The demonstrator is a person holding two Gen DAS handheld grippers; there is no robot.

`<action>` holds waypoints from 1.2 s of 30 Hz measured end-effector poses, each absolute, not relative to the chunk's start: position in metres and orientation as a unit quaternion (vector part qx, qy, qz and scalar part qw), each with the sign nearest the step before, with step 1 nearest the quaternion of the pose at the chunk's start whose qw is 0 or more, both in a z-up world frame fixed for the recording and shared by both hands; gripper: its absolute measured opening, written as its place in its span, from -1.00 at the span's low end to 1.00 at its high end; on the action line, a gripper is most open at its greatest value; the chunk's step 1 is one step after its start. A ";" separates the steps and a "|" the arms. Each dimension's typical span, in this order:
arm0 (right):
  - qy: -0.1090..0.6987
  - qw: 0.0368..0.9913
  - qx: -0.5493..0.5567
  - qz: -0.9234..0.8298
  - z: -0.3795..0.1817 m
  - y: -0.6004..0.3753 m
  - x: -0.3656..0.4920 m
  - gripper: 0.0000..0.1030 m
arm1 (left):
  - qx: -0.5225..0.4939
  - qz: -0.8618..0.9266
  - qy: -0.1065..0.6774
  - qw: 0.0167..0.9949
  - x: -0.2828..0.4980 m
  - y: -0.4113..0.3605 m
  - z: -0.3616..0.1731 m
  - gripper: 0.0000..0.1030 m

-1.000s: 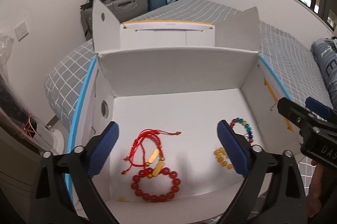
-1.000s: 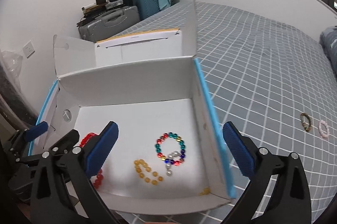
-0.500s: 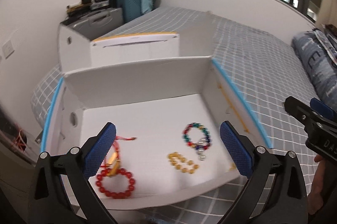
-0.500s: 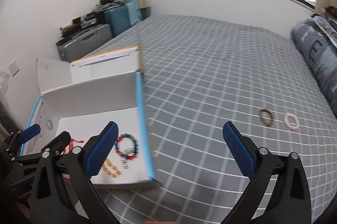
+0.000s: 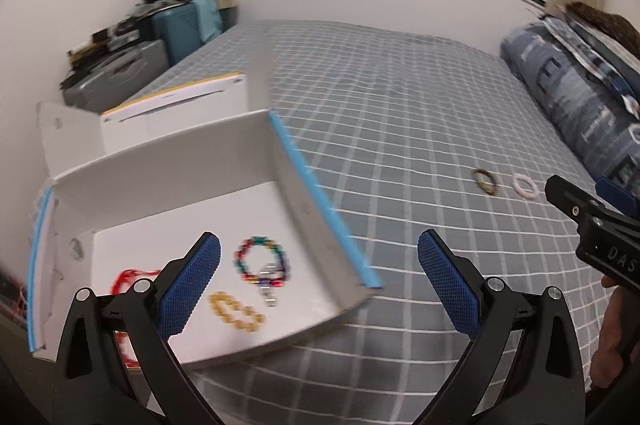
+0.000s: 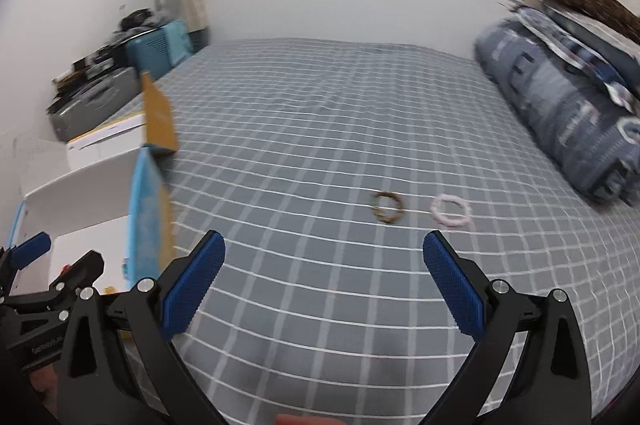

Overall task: Organize jewelry
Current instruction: 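Move both tools back over the wooden and pink bracelets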

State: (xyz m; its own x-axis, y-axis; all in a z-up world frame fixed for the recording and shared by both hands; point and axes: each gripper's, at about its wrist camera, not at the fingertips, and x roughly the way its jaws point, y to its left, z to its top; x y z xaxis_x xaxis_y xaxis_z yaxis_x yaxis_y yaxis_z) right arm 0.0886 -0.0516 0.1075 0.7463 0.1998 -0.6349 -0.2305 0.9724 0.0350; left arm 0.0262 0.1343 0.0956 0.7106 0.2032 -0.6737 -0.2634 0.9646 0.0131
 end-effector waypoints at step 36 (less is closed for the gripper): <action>0.443 0.896 0.034 0.015 -0.010 -0.201 0.279 0.58 | 0.003 0.043 0.453 0.891 0.285 -0.019 -0.025 0.89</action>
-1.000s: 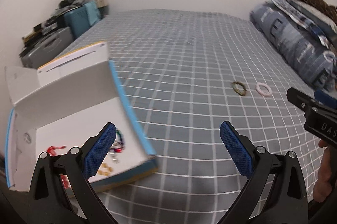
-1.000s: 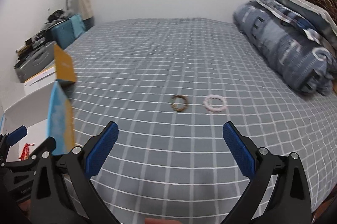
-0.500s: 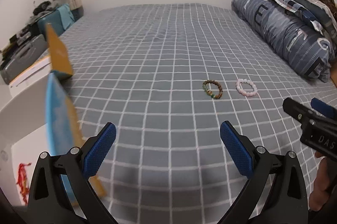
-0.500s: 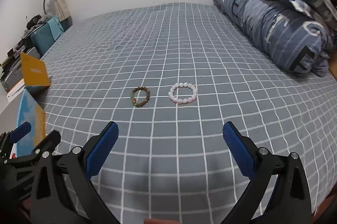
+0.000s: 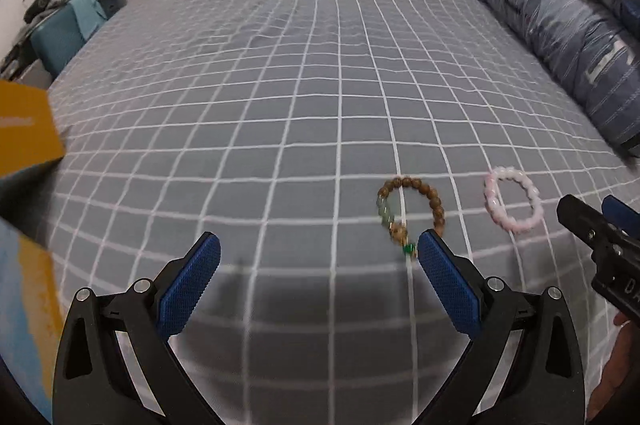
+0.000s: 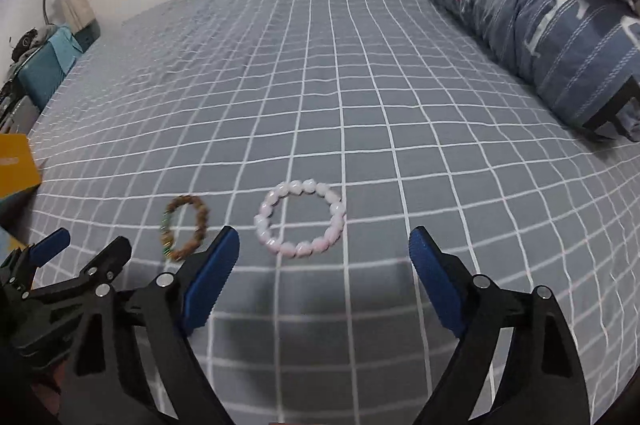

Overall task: Organize jewelry
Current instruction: 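Move both tools back over the wooden and pink bracelets, then grasp the wooden bead bracelet with left tool while right tool grasps pink bracelet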

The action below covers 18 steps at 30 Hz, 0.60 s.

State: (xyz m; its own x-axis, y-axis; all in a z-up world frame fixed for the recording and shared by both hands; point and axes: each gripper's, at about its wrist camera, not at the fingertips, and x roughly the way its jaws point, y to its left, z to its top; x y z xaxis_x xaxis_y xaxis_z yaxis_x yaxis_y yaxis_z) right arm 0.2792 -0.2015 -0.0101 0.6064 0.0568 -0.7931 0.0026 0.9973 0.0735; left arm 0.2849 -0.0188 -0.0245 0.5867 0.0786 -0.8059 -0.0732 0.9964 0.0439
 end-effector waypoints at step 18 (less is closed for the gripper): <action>0.488 0.872 0.040 0.018 -0.058 -0.214 0.330 0.09 | 0.007 0.040 0.479 0.877 0.340 -0.025 -0.068 0.83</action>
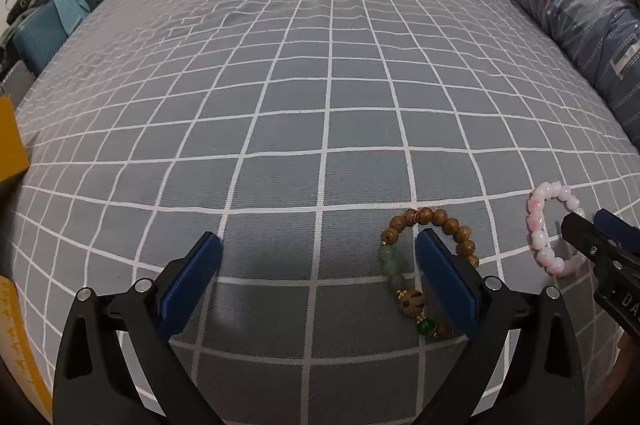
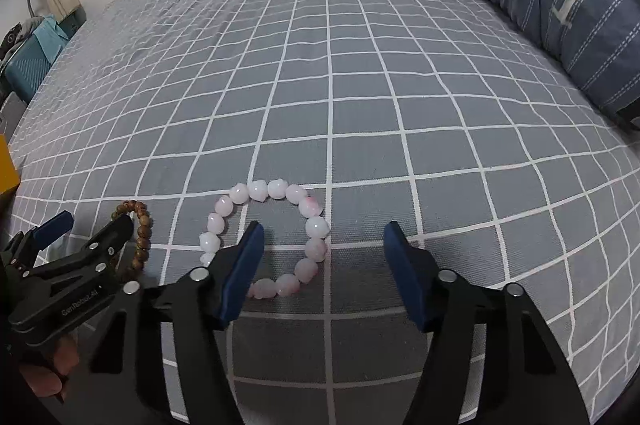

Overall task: Organize jewelry
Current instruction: 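Grasp the wooden bead bracelet with left tool while right tool grasps pink bracelet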

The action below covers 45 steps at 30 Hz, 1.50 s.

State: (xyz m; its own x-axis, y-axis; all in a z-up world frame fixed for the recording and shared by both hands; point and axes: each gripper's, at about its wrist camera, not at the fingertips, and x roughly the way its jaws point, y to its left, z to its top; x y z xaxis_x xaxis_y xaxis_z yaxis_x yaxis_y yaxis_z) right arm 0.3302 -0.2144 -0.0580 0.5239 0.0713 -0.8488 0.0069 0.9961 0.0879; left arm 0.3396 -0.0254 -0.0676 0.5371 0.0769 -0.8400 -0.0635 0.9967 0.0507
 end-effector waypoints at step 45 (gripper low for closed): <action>0.467 0.883 0.042 0.026 -0.027 -0.213 0.309 -0.77 | 0.002 0.005 0.459 0.888 0.309 -0.028 -0.026 -0.85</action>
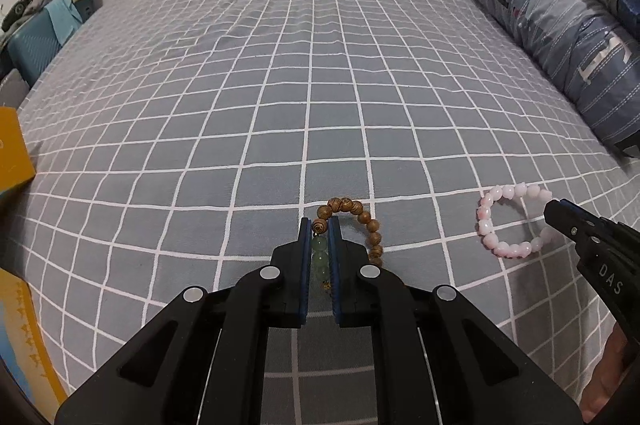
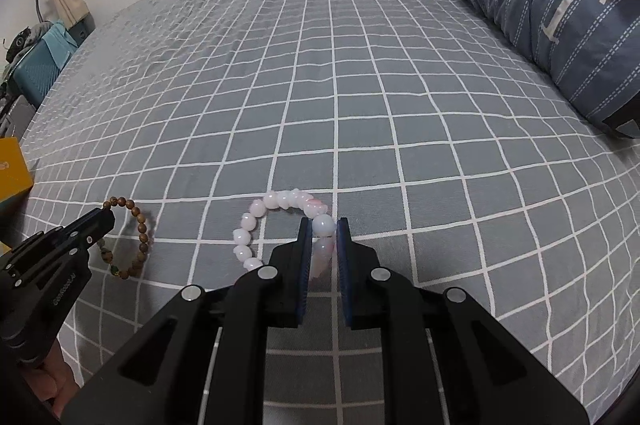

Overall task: Organize jewelry
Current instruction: 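Grasp the wooden bead bracelet with left tool while right tool grasps pink bracelet, then lift and carry both held bracelets over the white box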

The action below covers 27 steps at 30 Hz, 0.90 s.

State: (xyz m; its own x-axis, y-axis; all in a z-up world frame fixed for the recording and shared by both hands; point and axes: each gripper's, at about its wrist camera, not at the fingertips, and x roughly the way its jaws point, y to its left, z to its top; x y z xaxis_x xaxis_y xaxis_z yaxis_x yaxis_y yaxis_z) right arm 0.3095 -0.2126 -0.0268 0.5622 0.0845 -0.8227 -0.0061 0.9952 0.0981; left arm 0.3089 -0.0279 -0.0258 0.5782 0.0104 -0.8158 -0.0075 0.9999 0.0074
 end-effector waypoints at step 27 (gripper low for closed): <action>0.438 0.898 0.016 0.030 0.024 -0.198 0.266 -0.77 | 0.004 0.003 0.440 0.898 0.271 -0.023 0.019 -0.86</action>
State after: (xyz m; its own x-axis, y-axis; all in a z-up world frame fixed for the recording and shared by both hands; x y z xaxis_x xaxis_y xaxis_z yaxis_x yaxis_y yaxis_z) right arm 0.2659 -0.1984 0.0241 0.6137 0.0687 -0.7866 -0.0399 0.9976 0.0560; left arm 0.2712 -0.0225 0.0188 0.6128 0.0081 -0.7902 -0.0014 1.0000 0.0091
